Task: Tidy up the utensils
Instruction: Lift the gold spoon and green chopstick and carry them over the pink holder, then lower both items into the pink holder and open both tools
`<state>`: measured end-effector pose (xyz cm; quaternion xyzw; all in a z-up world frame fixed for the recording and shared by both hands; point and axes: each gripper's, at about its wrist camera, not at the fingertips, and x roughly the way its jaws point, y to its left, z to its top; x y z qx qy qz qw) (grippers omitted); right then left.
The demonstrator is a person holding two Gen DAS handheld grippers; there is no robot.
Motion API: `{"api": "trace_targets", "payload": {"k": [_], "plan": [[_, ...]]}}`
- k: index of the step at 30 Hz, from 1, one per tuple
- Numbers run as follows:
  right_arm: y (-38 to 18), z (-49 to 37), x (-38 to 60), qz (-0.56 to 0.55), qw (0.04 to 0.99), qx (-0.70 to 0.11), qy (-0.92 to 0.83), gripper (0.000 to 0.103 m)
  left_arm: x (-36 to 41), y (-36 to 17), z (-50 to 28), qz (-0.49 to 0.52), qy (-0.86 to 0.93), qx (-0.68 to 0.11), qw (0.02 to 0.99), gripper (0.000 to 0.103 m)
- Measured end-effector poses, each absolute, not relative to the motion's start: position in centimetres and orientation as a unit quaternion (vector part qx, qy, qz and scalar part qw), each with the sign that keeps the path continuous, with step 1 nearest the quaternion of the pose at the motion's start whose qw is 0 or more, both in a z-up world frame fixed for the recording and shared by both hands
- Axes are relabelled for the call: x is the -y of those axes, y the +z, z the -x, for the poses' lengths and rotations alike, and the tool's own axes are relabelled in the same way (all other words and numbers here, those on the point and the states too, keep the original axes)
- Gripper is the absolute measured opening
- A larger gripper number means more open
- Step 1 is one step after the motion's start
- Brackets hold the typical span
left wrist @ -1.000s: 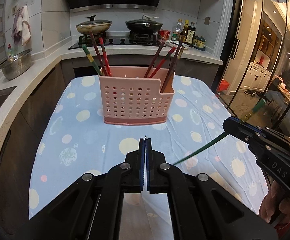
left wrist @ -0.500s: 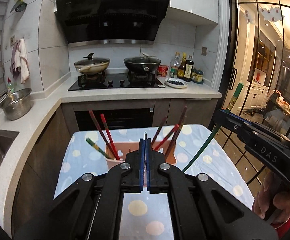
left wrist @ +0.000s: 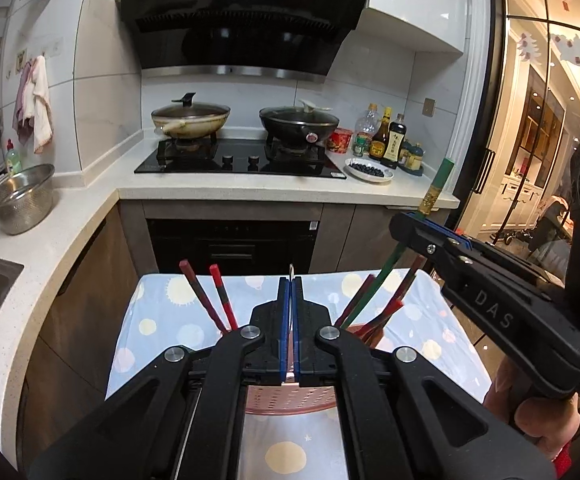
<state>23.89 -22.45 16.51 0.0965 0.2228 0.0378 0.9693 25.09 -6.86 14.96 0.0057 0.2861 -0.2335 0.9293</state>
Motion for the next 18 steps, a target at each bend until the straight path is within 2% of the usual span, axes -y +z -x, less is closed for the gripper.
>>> {"api": "trace_targets", "payload": {"k": [18], "plan": [[10.8,-25.7,19.9,-0.088,0.950,-0.295,0.054,0.009,6.7,11.2,-27.1,-0.005,-0.213,-0.321,0.923,0.001]]}}
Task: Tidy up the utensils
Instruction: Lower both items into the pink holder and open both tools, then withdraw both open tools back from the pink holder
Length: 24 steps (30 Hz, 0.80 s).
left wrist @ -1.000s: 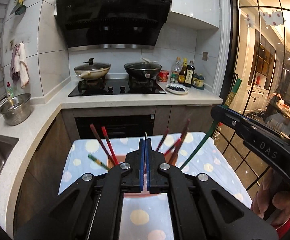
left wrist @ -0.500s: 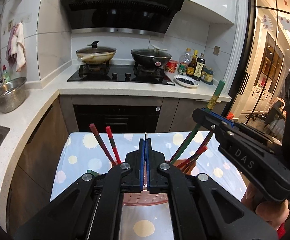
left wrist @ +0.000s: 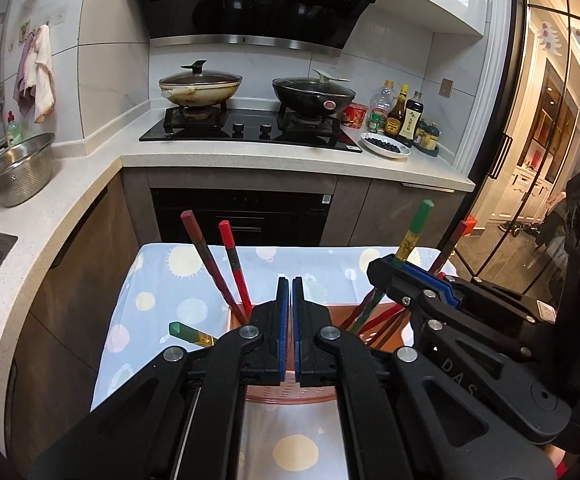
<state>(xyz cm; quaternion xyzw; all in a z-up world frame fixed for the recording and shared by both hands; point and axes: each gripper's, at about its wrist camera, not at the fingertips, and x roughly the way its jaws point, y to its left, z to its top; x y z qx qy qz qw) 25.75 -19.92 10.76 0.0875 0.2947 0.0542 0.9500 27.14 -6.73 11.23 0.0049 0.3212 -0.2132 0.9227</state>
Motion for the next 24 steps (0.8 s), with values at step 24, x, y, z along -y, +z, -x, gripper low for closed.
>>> {"api": "trace_targets", "payload": {"k": [24], "plan": [[10.6,-24.0,18.9,-0.068,0.955,-0.286,0.047,0.024,5.8,10.9,-26.3,-0.021,-0.174,-0.310,0.934,0.029]]}}
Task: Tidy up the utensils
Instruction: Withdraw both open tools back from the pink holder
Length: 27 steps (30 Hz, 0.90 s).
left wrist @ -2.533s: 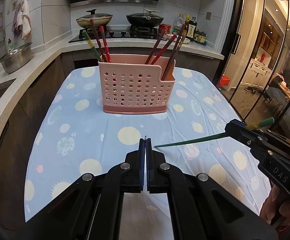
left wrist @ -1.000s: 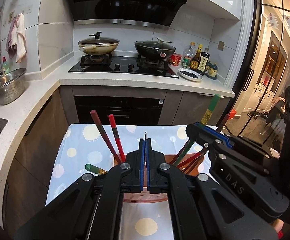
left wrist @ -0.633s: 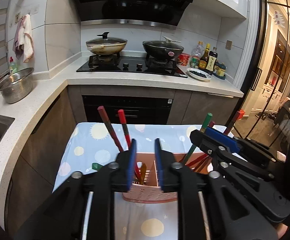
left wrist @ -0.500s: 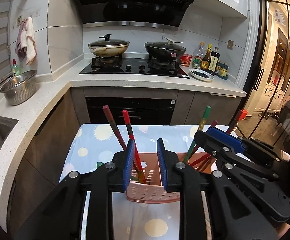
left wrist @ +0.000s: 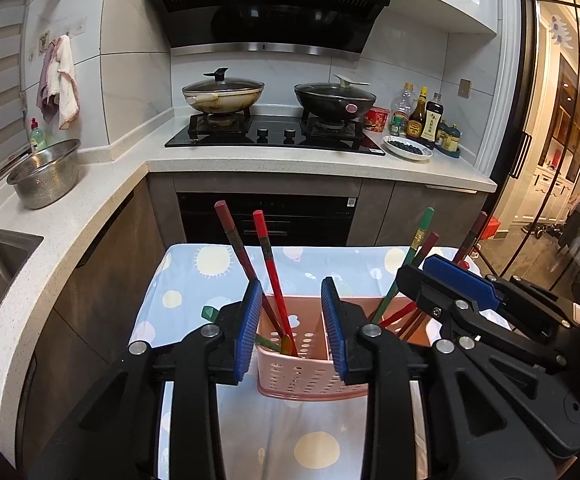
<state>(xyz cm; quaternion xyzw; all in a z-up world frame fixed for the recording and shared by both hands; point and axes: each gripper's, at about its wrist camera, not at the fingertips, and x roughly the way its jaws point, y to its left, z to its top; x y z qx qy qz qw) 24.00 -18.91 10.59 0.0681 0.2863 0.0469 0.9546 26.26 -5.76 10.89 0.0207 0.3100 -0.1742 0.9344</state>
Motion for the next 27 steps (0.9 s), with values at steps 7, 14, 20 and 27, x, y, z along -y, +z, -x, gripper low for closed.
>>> {"api": "trace_targets", "payload": {"k": [7,14,20,27], "plan": [[10.4,-23.0,18.8,-0.071,0.955,-0.286,0.046,0.024,5.8,10.8,-25.9,-0.022,-0.176,-0.310,0.934,0.029],[9.8,-21.3,19.2,-0.076,0.952,-0.294,0.040,0.024,5.4,10.5,-25.2,-0.021,-0.174,-0.313,0.933,0.029],[9.0,-19.6,19.5,-0.075,0.948,-0.307,0.029,0.025,4.9,10.0,-23.6,-0.026,-0.162,-0.311,0.936,0.037],[8.2,-17.0,19.7,-0.070,0.946,-0.316,0.011,0.039,4.5,8.7,-21.3,-0.029,-0.147,-0.318,0.936,0.049]]}}
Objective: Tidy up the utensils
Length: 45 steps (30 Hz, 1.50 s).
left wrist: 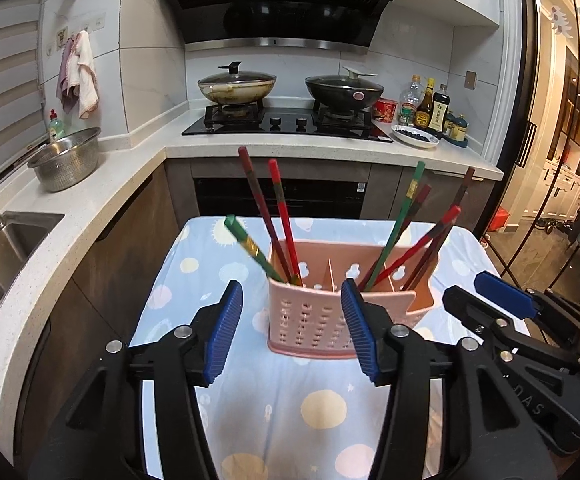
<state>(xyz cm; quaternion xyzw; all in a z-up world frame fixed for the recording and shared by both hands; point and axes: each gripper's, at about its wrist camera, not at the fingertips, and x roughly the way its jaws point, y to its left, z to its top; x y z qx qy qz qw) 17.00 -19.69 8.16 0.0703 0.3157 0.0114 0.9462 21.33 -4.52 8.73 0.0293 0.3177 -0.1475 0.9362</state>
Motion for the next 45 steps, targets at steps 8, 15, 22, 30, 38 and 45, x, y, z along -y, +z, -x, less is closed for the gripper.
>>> {"api": "trace_targets", "payload": {"k": [8,15,22,30,38,45], "plan": [[6.8,-14.9,19.8,-0.082,0.940,-0.332,0.011,0.047,4.8,7.3,-19.1,-0.043,-0.127,-0.326,0.936,0.072],[6.1,-13.6,20.0,-0.088,0.936,-0.342,0.001,0.058,5.1,6.5,-17.6,-0.058,-0.109,-0.326,0.937,0.085],[5.6,-12.7,20.8,-0.103,0.934,-0.342,-0.008,0.085,4.9,5.8,-17.2,-0.059,-0.097,-0.335,0.935,0.090],[4.9,-12.5,21.2,-0.098,0.928,-0.358,-0.022,0.093,5.2,5.2,-16.8,-0.069,-0.090,-0.342,0.933,0.094],[5.5,-11.5,21.2,-0.077,0.937,-0.338,-0.047,0.096,5.2,4.6,-16.5,-0.070,-0.085,-0.352,0.929,0.095],[5.7,-11.0,20.9,-0.065,0.939,-0.334,-0.052,0.097,5.3,4.6,-16.2,-0.071,-0.079,-0.353,0.930,0.096]]}}
